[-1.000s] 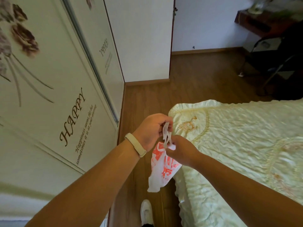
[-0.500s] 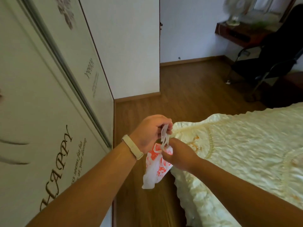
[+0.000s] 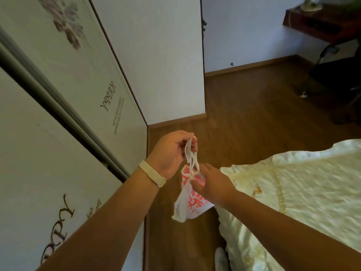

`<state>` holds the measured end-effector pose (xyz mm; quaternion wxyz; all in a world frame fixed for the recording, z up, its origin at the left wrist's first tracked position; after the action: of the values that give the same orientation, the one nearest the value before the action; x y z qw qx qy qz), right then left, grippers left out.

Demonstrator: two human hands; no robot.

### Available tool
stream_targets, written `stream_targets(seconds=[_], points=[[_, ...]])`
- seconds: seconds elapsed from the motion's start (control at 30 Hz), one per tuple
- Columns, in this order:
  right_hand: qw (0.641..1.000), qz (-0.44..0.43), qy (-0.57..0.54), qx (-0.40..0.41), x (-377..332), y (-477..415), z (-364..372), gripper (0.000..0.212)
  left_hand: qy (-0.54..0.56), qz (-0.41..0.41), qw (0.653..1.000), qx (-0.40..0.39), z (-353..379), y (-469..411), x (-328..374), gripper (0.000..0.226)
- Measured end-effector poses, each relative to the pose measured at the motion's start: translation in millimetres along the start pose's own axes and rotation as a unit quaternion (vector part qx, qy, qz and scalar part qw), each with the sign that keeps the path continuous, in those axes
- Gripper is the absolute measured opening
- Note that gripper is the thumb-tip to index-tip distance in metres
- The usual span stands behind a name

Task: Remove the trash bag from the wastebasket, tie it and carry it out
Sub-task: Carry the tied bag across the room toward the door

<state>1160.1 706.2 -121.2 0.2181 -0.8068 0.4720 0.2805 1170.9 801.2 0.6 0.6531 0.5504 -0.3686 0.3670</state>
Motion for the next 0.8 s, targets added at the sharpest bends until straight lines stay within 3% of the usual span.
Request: stream_targets(seconds=[0.2,0.53,0.8], points=[[0.999,-0.020,-0.035,0.004,35.1,-69.0,-28.9,0.045,0.064,-0.002,0.998,0.014,4.1,-61.0,48.0,0.027],[0.997,-0.046,-0.049,0.042,62.4,-173.4,-78.7,0.042,0.063,0.017,0.998,0.014,-4.6,-145.4,122.0,0.026],[0.998,-0.006,-0.047,0.031,90.6,-254.0,-77.1,0.040,0.057,0.018,0.998,-0.014,-35.4,-232.8,156.3,0.027]])
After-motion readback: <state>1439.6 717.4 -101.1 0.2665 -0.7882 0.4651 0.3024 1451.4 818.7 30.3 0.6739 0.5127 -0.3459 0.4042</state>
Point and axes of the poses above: each hand's wrist, its own y-axis away from the middle knuckle, its own z-axis out of the palm, x = y × z, the point moved 10 cm from there along -y, towards the middle knuckle, and after that the axes turned 14 degrees about -z, right-handed, at the moved point
